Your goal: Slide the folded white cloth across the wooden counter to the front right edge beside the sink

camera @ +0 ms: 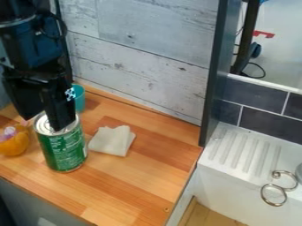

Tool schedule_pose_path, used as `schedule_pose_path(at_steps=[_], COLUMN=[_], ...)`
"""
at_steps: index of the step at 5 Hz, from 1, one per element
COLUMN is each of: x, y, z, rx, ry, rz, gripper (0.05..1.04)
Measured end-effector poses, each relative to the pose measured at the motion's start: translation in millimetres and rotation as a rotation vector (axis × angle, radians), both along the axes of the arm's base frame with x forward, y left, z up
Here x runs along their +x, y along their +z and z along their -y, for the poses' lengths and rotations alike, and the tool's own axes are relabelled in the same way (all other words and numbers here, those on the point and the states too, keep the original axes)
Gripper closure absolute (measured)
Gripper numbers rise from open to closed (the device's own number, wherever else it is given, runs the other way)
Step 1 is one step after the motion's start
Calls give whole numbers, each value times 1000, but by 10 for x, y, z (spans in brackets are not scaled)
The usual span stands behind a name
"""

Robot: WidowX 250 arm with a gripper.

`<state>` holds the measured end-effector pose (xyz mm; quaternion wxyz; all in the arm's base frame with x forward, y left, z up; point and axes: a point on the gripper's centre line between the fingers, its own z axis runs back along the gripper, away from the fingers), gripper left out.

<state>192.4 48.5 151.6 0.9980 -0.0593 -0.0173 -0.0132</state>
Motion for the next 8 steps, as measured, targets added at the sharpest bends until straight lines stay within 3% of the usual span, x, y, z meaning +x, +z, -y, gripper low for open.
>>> schedule_pose_path(at_steps=[1, 2, 3, 4, 5, 6, 7, 8], x=[-4, 235, 495, 795, 1165, 1493, 1637, 1631], y=[-42, 78, 65, -26, -264, -490, -643, -840], z=[-1, -106, -298, -457, -561, -414, -253, -43], rx=[-5, 7, -2, -3, 12, 36, 55, 60], ry=[-3, -31, -47, -70, -77, -86, -82, -94], rz=[-19, -17, -32, -4, 3, 5, 47, -29], gripper=[81, 81, 81, 81, 81, 81, 81, 81])
